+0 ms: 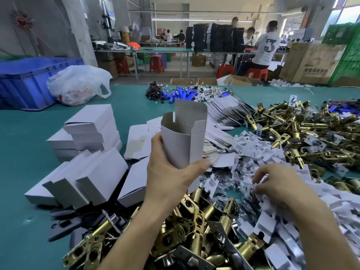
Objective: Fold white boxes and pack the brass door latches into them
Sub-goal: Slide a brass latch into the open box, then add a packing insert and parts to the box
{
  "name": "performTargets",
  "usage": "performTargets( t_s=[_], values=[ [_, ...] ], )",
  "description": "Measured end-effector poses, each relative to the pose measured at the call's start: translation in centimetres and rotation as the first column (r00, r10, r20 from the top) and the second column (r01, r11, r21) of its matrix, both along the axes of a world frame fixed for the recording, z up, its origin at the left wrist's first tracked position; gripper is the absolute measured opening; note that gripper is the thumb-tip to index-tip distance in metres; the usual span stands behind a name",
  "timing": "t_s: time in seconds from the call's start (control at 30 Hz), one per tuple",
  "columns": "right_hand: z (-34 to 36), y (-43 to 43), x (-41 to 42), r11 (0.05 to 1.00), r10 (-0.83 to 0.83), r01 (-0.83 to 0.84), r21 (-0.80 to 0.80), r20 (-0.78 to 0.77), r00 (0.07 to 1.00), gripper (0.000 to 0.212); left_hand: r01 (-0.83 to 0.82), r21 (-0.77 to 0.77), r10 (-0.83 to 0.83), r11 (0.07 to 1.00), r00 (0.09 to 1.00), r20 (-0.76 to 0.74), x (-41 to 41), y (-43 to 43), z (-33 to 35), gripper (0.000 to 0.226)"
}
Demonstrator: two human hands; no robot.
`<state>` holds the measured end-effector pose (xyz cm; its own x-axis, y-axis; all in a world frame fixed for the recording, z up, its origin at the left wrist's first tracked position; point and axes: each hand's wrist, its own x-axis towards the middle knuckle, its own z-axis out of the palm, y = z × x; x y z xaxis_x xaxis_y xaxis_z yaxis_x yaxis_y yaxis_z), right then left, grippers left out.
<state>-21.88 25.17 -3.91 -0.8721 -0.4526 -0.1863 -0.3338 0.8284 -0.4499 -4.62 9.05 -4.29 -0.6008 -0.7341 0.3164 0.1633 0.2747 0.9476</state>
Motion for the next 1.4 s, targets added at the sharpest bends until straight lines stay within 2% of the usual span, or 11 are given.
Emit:
performTargets(
  t_s=[0.13, 0.27, 0.33, 0.4, 0.47, 0.53, 0.6, 0.73, 0.87, 0.93, 1.4],
  values=[
    [1.1, 0.4, 0.2, 0.999, 0.001, -0.003, -0.049, -0.044, 0.999, 0.018, -0.029, -0.104, 0.037, 0.994, 0.996, 0.076, 0.0, 0.3, 0.0, 0.07],
    [2.9, 1.0, 0.9, 0.99, 0.037, -0.051, -0.128, -0.114, 0.993, 0.015, -0.054, -0.115, 0.065, 0.992, 0.993, 0.094, 0.0, 0.4, 0.0, 0.073],
    [4.2, 1.3, 1.6, 0.963, 0.047, -0.089, -0.253, -0.168, 0.985, 0.012, -0.06, -0.122, 0.073, 0.991, 0.992, 0.103, 0.0, 0.6, 0.0, 0.074],
    [5.6, 1.5, 2.9, 0.843, 0.061, -0.183, -0.505, -0.248, 0.967, 0.008, -0.061, -0.159, 0.079, 0.985, 0.991, 0.111, 0.0, 0.8, 0.0, 0.072],
    [7.2, 1.2, 5.2, 0.609, 0.09, -0.286, -0.74, -0.294, 0.952, 0.008, -0.056, -0.202, 0.081, 0.978, 0.99, 0.118, 0.0, 1.0, -0.1, 0.07],
    [8.3, 0.6, 7.2, 0.427, 0.068, -0.338, -0.839, -0.343, 0.937, 0.012, -0.055, -0.23, 0.088, 0.972, 0.987, 0.136, 0.0, 1.1, -0.2, 0.071],
    [8.8, -0.6, 8.4, 0.372, -0.013, -0.372, -0.85, -0.406, 0.914, 0.013, -0.067, -0.25, 0.108, 0.966, 0.982, 0.152, 0.0, 1.1, -0.3, 0.071],
    [9.7, -3.5, 9.2, 0.527, -0.112, -0.43, -0.733, -0.562, 0.82, 0.01, -0.089, -0.294, 0.145, 0.952, 0.974, 0.173, -0.1, 1.2, -0.5, 0.069],
    [10.8, -5.2, 9.1, 0.777, 0.012, -0.379, -0.503, -0.589, 0.808, 0.008, -0.13, -0.319, 0.198, 0.939, 0.962, 0.19, -0.2, 1.2, -0.5, 0.071],
    [11.3, -5.7, 9.2, 0.844, 0.049, -0.338, -0.417, -0.566, 0.823, 0.009, -0.141, -0.33, 0.215, 0.933, 0.956, 0.2, -0.2, 1.2, -0.6, 0.073],
    [12.1, -7.0, 10.3, 0.962, 0.103, -0.204, -0.182, -0.449, 0.887, 0.021, -0.293, -0.433, 0.401, 0.852, 0.898, 0.181, 0.0, 1.7, -0.1, 0.083]
  ],
)
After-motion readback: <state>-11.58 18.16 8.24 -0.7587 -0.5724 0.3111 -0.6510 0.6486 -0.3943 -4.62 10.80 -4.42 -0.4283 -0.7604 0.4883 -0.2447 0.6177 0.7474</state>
